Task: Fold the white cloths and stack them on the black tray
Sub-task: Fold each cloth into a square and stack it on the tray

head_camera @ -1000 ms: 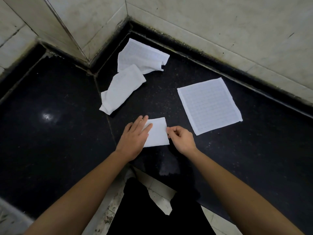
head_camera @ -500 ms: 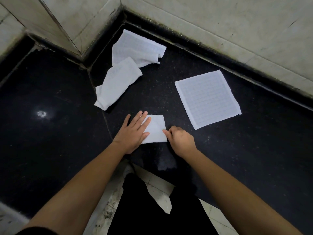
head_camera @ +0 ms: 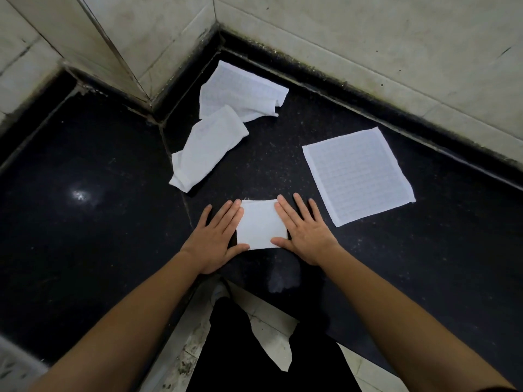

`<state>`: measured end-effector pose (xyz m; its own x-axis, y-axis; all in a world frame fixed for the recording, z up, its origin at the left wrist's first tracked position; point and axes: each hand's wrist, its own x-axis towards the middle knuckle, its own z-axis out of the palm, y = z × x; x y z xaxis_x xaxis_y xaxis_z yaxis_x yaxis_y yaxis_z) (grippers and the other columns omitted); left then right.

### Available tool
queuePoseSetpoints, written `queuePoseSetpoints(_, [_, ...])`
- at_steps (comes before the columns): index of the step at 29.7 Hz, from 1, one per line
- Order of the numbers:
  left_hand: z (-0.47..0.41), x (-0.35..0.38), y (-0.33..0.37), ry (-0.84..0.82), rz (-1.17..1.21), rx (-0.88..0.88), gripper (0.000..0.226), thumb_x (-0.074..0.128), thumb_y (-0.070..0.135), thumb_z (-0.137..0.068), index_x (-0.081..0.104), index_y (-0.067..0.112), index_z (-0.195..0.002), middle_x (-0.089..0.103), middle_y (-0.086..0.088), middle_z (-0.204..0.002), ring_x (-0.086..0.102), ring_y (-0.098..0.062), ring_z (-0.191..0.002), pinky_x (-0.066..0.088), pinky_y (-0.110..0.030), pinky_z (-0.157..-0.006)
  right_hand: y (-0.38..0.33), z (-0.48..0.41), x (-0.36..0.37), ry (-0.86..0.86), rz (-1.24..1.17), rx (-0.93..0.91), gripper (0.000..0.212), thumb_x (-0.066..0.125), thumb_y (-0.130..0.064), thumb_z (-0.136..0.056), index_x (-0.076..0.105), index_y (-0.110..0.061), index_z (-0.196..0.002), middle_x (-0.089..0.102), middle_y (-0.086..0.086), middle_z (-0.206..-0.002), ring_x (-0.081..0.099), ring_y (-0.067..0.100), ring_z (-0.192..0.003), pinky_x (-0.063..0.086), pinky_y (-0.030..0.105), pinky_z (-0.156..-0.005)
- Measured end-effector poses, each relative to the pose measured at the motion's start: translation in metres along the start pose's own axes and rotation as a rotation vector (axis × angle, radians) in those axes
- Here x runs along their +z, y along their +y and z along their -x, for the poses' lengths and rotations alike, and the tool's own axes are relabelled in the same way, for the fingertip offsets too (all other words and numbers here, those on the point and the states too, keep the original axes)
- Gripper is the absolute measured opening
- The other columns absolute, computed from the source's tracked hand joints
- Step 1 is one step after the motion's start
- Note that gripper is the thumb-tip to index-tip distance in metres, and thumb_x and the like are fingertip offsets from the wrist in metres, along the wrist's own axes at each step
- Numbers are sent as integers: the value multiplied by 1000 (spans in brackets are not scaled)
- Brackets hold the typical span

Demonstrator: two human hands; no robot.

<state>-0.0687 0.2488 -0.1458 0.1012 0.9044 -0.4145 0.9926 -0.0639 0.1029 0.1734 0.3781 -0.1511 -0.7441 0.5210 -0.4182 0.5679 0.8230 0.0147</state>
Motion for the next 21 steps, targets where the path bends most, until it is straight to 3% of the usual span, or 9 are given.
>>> queuePoseSetpoints(3, [-1, -2, 1, -2, 24, -6, 88, 2, 73, -92, -20, 13, -152, -31, -1, -159, -28, -14, -146, -6, -52, -120, 1, -3, -4, -12, -7, -6, 90, -7, -75, -87, -22, -17, -154, -28, -2, -161, -15, 32, -151, 0, 55, -122])
queuePoseSetpoints(5, [-1, -5, 2, -24, 49, -9, 87, 7, 72, -93, -17, 14, -153, -28, 0, -160, -24, -15, -147, -3, -52, -121, -2, -1, -11, -18, -59, -6, 91, -5, -74, -87, -15, -16, -156, -23, 1, -163, -12, 31, -152, 4, 54, -123])
queuePoseSetpoints(8, [-1, -19, 7, 52, 191, -69, 82, 17, 66, -95, -1, 16, -157, -6, -1, -165, -6, -18, -151, 7, -51, -121, -17, 19, -18, 124, -336, 150, 82, 19, -68, -96, 18, -15, -158, 13, 8, -166, 17, 29, -150, 25, 48, -119])
queuePoseSetpoints(10, [-10, -33, 11, 197, 244, -98, 72, 24, 57, -98, 15, 15, -156, 15, -6, -163, 12, -23, -150, 17, -49, -119, -26, 35, -18, 253, -537, 327, 65, 38, -59, -98, 42, -16, -148, 42, 7, -150, 44, 26, -133, 43, 42, -105])
queuePoseSetpoints(13, [-37, -54, 20, 302, 221, 34, 55, 46, 32, -101, 32, 16, -152, 35, -11, -154, 32, -29, -142, 31, -45, -111, -36, 48, -20, 173, -709, 522, 48, 51, -59, -94, 60, -26, -127, 56, -3, -120, 59, 18, -108, 52, 36, -86])
queuePoseSetpoints(16, [-71, -71, 28, 215, 132, 229, 52, 49, 17, -100, 36, 21, -150, 37, -10, -151, 34, -28, -139, 35, -43, -106, -40, 48, -22, 110, -779, 621, 45, 56, -65, -87, 63, -31, -116, 57, -8, -111, 61, 14, -100, 52, 33, -80])
queuePoseSetpoints(19, [-94, -79, 37, 45, -164, 326, 60, 50, 11, -97, 29, 26, -152, 24, -9, -157, 20, -27, -145, 30, -43, -111, -47, 43, -22, 110, -782, 646, 35, 60, -57, -89, 65, -30, -111, 56, -6, -113, 61, 15, -98, 46, 29, -72])
queuePoseSetpoints(21, [-99, -84, 43, -10, -326, 362, 62, 55, 7, -93, 34, 24, -149, 23, -11, -158, 18, -27, -146, 29, -44, -112, -52, 39, -21, 92, -792, 651, 27, 60, -50, -91, 67, -29, -106, 56, -4, -113, 61, 17, -96, 43, 28, -69])
